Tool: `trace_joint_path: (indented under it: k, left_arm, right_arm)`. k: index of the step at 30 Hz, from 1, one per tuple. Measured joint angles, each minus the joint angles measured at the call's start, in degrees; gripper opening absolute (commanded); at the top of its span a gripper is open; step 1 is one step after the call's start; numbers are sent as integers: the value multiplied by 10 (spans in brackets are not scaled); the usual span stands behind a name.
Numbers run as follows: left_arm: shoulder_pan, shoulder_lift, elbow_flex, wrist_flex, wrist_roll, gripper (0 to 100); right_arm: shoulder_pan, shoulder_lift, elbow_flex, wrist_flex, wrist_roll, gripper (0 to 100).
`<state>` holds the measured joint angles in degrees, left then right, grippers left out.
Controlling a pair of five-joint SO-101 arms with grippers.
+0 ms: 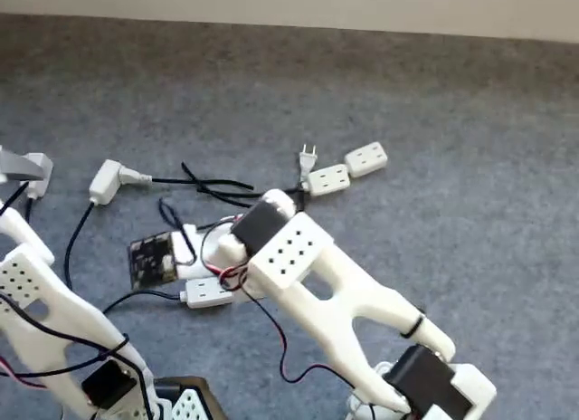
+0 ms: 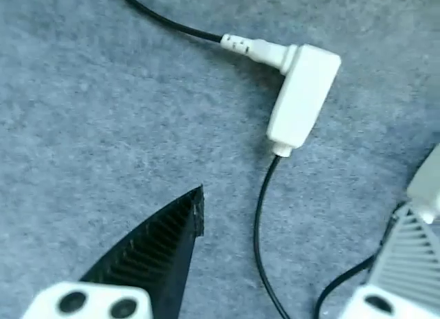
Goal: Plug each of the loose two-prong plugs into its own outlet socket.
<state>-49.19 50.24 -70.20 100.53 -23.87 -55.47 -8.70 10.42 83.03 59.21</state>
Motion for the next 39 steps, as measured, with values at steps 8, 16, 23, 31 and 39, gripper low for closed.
trace_joint_path:
  k: [8,16,23,31,39]
  left_arm:
    - [-4,3,-11,0,-16,400]
    - [-5,5,-11,0,-17,400]
    - [-5,5,-11,0,-17,400]
    - [-5,41,-13,0,-17,400]
    - [-5,48,-23,0,-17,400]
  right_arm:
    - [-28,32,-21,-28,50,5]
    - [-28,68,-21,-83,82,5]
    - [-25,80,-21,-98,115,5]
    - [-23,85,-21,-98,120,5]
    - [-23,85,-21,-103,124,5]
